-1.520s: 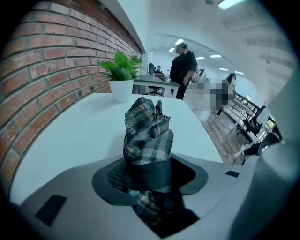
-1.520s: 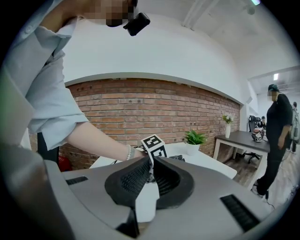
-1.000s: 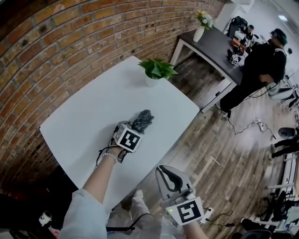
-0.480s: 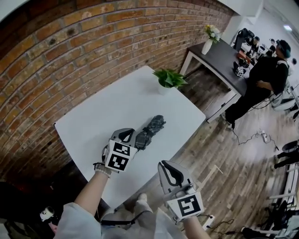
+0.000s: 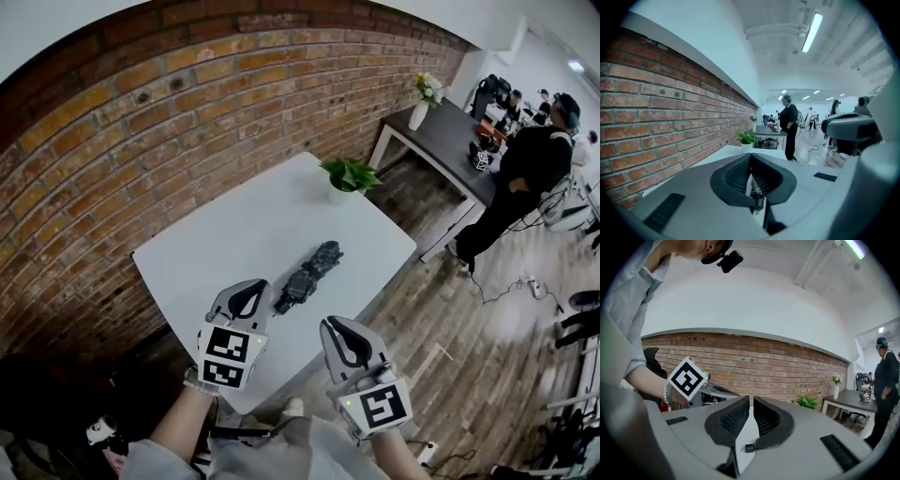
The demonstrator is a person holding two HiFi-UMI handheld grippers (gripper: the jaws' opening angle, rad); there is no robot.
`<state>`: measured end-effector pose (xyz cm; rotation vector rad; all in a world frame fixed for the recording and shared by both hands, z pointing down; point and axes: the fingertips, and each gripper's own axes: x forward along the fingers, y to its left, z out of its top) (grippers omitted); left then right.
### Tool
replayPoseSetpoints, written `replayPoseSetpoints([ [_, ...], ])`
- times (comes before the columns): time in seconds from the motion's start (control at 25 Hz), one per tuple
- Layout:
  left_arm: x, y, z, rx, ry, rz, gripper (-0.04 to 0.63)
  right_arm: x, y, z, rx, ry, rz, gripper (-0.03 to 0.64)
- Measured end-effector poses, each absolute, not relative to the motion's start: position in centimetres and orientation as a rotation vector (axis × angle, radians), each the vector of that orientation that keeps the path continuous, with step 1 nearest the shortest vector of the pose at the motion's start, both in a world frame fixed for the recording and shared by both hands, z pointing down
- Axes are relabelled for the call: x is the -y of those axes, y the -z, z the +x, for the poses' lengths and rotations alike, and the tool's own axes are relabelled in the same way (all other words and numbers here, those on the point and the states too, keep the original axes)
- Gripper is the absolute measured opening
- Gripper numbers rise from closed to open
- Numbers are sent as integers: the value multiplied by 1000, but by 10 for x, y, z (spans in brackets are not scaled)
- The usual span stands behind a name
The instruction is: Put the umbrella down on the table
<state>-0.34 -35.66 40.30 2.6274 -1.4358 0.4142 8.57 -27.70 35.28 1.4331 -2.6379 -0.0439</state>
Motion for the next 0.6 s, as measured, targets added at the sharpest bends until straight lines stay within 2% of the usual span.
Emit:
replayPoseSetpoints([
  [0.2, 321, -375, -22, 1443, -309, 2668, 18, 264, -345, 78, 2645, 71, 1420, 57],
  [0.6, 265, -359, -46, 1415, -295, 2695, 20, 254, -325, 61, 2691, 154, 1439, 57],
])
